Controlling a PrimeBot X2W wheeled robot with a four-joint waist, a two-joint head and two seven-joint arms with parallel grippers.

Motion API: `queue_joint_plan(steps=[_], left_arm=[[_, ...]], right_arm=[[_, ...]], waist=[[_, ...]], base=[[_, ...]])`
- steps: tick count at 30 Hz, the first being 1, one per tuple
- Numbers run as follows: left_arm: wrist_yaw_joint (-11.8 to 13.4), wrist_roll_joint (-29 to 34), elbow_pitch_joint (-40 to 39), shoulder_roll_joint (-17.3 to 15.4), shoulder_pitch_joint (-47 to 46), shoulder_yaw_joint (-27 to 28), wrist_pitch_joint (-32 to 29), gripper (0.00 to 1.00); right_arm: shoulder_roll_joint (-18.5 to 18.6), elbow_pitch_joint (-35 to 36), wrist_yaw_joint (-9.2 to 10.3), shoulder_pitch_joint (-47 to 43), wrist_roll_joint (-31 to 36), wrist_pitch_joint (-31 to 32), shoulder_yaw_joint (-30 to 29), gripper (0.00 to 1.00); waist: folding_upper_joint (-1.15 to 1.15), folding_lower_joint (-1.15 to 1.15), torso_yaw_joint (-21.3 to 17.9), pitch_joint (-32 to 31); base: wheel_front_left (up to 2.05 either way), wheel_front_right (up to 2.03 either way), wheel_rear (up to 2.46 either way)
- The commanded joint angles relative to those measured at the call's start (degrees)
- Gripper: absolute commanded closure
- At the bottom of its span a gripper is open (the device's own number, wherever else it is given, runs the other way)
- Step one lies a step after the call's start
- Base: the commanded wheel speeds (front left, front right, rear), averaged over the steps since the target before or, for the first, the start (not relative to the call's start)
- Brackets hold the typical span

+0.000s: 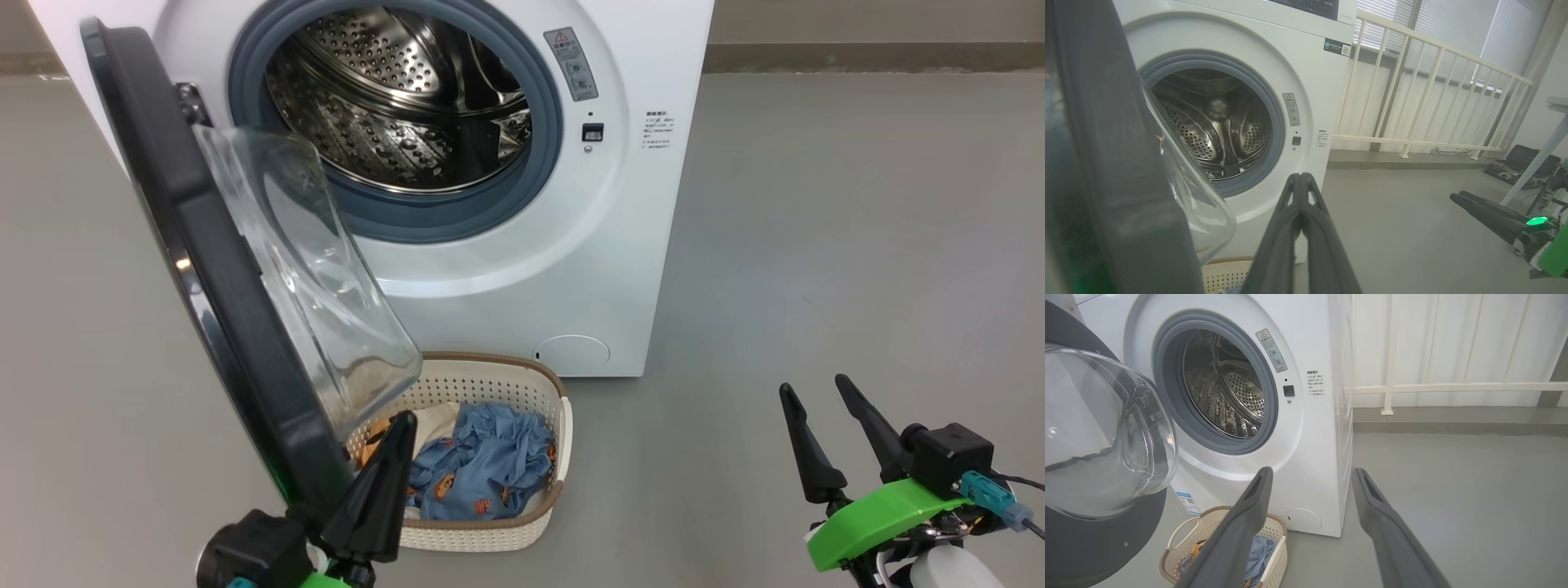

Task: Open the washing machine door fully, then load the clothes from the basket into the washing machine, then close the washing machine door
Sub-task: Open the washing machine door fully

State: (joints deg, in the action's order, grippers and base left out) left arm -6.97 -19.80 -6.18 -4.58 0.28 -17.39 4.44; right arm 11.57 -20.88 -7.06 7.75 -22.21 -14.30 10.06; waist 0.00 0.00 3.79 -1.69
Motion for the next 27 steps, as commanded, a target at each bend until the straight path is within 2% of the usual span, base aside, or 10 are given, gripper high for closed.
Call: queue_joint_plan(steps=[1,13,27], left_arm=[[0.6,-0.8,0.3,0.0,-1.4,1.9,-0.2,1.0],[2.1,-3.3,6.8,0.3,-4.2,3.9,1.0,1.0],[4.3,-4.4,10.8,0.1,-5.2,6.2,1.8,1.0]], right_arm=[[0.6,1.2,-0.43,0.7,-0.9,-0.7,1.1,0.0],[0.4,1.1,-0.43,0.9,-0.7,-0.7,0.9,0.0],[0.8,0.8,-0.43,0.7,-0.9,-0.7,1.0,0.0]], waist=[[0.0,0.0,-0.2,0.1],[0.0,0.0,-0.4,0.6],[0.0,0.0,0.5,0.6]], base=[[0.0,0.0,0.0],[0.0,0.0,0.0],[0.0,0.0,0.0]])
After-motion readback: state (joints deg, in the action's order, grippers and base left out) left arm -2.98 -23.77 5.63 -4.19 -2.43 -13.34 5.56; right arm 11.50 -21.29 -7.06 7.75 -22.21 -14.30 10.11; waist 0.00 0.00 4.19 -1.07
